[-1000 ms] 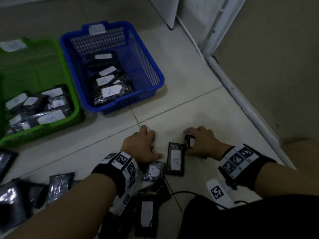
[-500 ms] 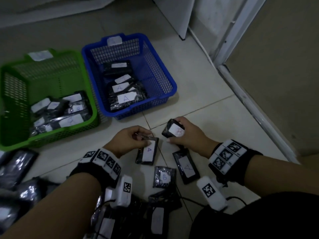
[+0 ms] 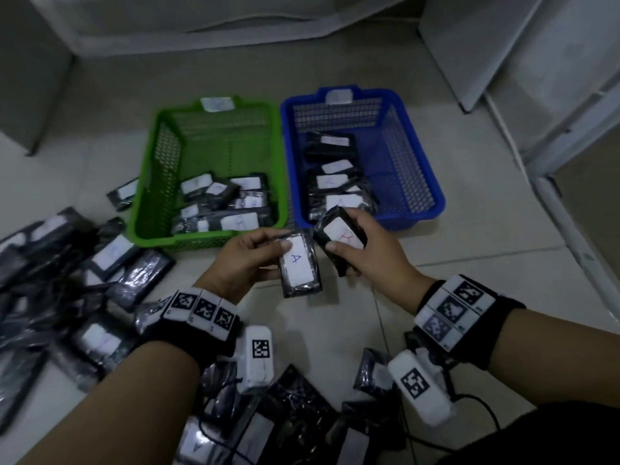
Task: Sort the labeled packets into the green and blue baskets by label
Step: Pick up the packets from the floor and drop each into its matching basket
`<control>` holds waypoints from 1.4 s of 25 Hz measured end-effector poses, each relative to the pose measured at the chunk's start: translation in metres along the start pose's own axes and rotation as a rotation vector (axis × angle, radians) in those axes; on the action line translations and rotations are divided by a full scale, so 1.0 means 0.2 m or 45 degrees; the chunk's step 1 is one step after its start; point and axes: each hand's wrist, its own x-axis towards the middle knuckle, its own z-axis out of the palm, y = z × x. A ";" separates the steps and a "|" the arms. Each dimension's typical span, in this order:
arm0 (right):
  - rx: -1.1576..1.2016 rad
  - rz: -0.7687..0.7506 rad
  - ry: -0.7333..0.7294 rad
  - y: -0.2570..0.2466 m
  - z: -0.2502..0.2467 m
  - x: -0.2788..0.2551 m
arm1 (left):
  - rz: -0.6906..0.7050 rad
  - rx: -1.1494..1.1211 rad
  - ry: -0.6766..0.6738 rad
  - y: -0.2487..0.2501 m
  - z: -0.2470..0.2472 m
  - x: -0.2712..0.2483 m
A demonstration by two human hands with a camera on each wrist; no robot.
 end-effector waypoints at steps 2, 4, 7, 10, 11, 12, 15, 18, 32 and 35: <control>-0.034 -0.087 -0.064 -0.07 0.07 0.09 | 0.099 -0.088 0.147 0.03 -0.09 -0.02; -0.098 -0.143 -0.131 -0.15 0.13 0.20 | 0.205 -0.167 0.292 0.06 -0.18 -0.03; -0.204 -0.124 -0.235 -0.26 0.26 0.43 | 0.349 -0.352 0.492 0.11 -0.32 -0.04; -0.308 -0.084 -0.298 -0.38 0.41 0.63 | 0.389 -0.490 0.667 0.13 -0.42 -0.06; -0.338 -0.073 -0.322 -0.41 0.46 0.68 | 0.387 -0.515 0.709 0.12 -0.44 -0.06; -0.376 -0.067 -0.366 -0.43 0.52 0.74 | 0.388 -0.537 0.744 0.11 -0.45 -0.06; -0.463 -0.100 -0.507 -0.38 0.66 0.83 | 0.373 -0.582 0.820 0.07 -0.47 -0.07; -0.461 -0.132 -0.484 -0.31 0.69 0.83 | 0.333 -0.578 0.873 0.06 -0.47 -0.05; -0.647 -0.257 0.252 0.25 -0.35 0.36 | 0.458 0.305 0.612 0.12 0.25 0.55; -0.721 -0.390 0.180 0.34 -0.42 0.27 | 0.524 0.739 0.607 0.10 0.37 0.65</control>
